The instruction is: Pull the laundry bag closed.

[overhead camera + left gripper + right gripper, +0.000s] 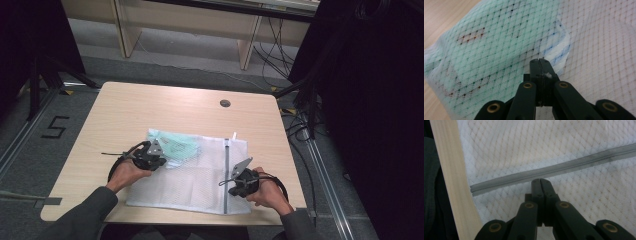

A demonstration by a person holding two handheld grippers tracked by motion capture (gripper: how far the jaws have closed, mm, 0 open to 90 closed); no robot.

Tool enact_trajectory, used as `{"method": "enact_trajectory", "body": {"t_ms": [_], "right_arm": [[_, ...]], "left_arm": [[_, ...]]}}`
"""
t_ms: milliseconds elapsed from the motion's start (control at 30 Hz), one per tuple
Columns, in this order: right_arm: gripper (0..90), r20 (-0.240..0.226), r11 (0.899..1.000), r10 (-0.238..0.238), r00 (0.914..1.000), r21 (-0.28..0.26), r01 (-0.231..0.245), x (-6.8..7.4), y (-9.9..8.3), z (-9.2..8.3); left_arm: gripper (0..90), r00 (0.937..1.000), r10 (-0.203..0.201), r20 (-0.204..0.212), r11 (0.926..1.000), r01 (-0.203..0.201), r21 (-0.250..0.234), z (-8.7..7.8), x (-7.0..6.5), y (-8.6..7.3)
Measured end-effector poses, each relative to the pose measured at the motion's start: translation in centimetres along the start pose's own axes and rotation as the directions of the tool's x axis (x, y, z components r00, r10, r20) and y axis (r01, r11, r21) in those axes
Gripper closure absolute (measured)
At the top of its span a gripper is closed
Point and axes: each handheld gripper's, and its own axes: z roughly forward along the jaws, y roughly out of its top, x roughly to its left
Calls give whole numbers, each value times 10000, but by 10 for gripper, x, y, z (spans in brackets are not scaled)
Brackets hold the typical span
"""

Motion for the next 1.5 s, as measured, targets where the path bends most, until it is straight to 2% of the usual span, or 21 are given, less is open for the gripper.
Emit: {"method": "enact_trajectory", "body": {"t_ms": [200,233,300,433,467,600,633,700,733,800,867,933,1000,1033,1067,1200,1333,1367,1433,1467,1500], "right_arm": [[900,15,9995,109,9999,-289,-108,1,-2,-6],[900,34,9992,-122,9999,-393,123,-1,-3,-6],[900,36,9990,331,9994,-292,-330,2,-6,-9],[900,-53,9986,207,9998,-476,-209,5,-12,-11],[900,-53,9973,587,9983,-437,-589,9,-15,-13],[870,99,9952,753,9971,-636,-745,13,-25,-17],[850,116,9955,572,9983,-766,-561,12,-27,-18],[770,498,9907,859,9951,-1098,-800,15,-31,-21],[732,569,9888,841,9948,-1282,-763,15,-33,-22],[641,675,9777,1577,9852,-1509,-1462,19,-39,-23],[574,942,9700,1903,9772,-1715,-1724,20,-43,-23],[536,1017,9664,1930,9759,-1916,-1712,21,-46,-24],[483,1104,9600,2216,9689,-1992,-1969,24,-48,-28],[477,1421,9559,2223,9646,-2264,-1870,23,-49,-28],[467,1319,9555,2141,9679,-2341,-1795,23,-50,-28],[434,1482,9488,2426,9587,-2423,-2027,26,-55,-28],[415,1643,9528,2236,9607,-2444,-1799,25,-58,-30],[410,1666,9439,2420,9559,-2687,-1921,27,-59,-28],[405,1531,9486,2479,9566,-2389,-2076,28,-60,-31],[403,1599,9466,2465,9559,-2510,-2021,28,-60,-30],[403,1653,9467,2416,9562,-2564,-1949,28,-61,-29]], "left_arm": [[897,10000,-56,34,9994,57,-355,-17,-4,0],[897,9999,-111,75,9989,114,-451,-21,-7,0],[897,9996,-119,244,9978,134,-656,-29,-12,-1],[897,9997,-4,252,9963,26,-857,-47,-22,-7],[897,9998,17,189,9962,0,-873,-52,-23,-10],[897,9989,-464,40,9910,465,-1257,-72,-26,-23],[896,9986,-533,8,9898,529,-1323,-77,-27,-27],[894,9977,-682,58,9875,684,-1417,-85,-30,-33],[875,9973,-729,103,9871,736,-1421,-89,-31,-36],[804,9960,-889,61,9840,888,-1544,-94,-31,-42],[663,9895,-1421,271,9753,1446,-1672,-98,-31,-47],[530,9861,-1652,152,9689,1652,-1843,-99,-31,-49],[421,9872,-1594,5,9715,1570,-1777,-102,-31,-49],[386,9822,-1879,-2,9662,1848,-1795,-102,-33,-50],[363,9813,-1921,-74,9664,1879,-1753,-102,-33,-50],[332,9813,-1919,-143,9685,1870,-1644,-105,-34,-50],[319,9784,-2059,-203,9649,1995,-1709,-105,-34,-50],[319,9810,-1935,-158,9680,1883,-1658,-105,-33,-50],[316,9799,-1986,-170,9667,1930,-1679,-105,-33,-50],[315,9753,-2205,-137,9610,2148,-1741,-105,-34,-50],[312,9777,-2089,-201,9642,2025,-1715,-105,-33,-50]]}}
